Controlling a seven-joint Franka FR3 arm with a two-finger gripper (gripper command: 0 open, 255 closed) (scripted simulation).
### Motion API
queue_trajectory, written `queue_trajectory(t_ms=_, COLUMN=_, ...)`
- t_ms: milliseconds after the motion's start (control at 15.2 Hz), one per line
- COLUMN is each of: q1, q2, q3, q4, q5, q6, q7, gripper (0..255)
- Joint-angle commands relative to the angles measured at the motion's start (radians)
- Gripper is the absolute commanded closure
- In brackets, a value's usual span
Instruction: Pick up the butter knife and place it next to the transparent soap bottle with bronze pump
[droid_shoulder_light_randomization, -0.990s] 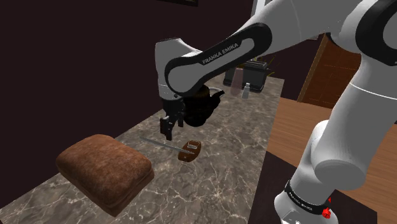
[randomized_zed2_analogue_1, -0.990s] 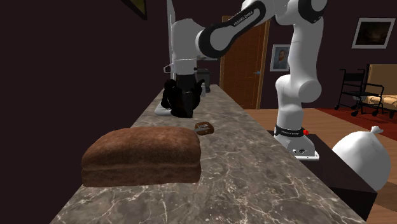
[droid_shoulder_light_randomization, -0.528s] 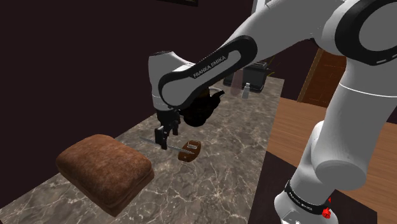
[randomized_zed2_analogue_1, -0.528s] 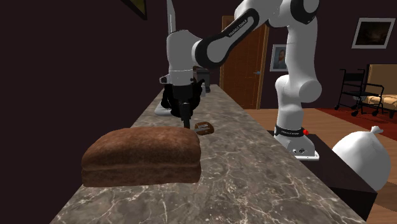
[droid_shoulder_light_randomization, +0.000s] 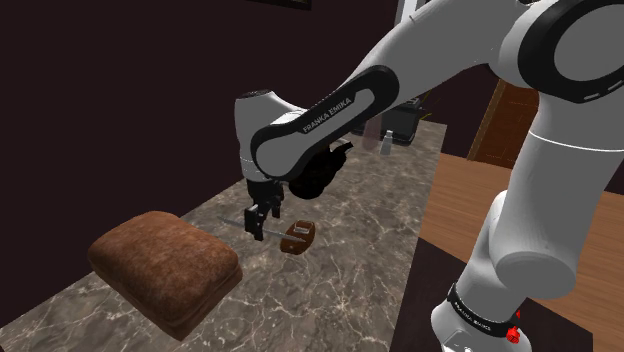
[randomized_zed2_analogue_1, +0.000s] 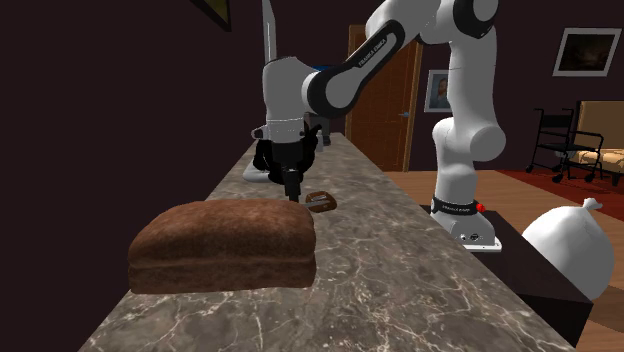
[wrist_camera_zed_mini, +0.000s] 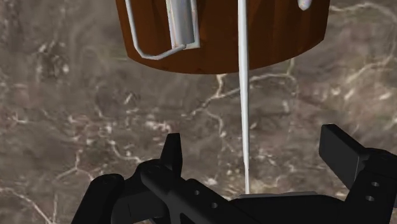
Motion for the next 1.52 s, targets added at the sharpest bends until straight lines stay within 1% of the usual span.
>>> queue_trajectory(t_ms=0, q1=0.000, q2=0.000, q3=0.000, q4=0.000, q5=0.000, q6=0.000, q7=0.000, gripper=0)
queue_trajectory(t_ms=66, q1=0.000, q2=0.000, q3=0.000, q4=0.000, q5=0.000, q6=0.000, q7=0.000, gripper=0)
queue_trajectory(t_ms=132, q1=0.000, q2=0.000, q3=0.000, q4=0.000, q5=0.000, q6=0.000, q7=0.000, gripper=255)
queue_trajectory(t_ms=726, q1=0.000, q2=0.000, q3=0.000, q4=0.000, q5=0.000, q6=0.000, q7=0.000, gripper=255)
queue_trajectory(t_ms=1452, q1=-0.003, q2=-0.074, q3=0.000, q4=0.071, q5=0.023, q6=-0.142, q7=-0.016, gripper=255)
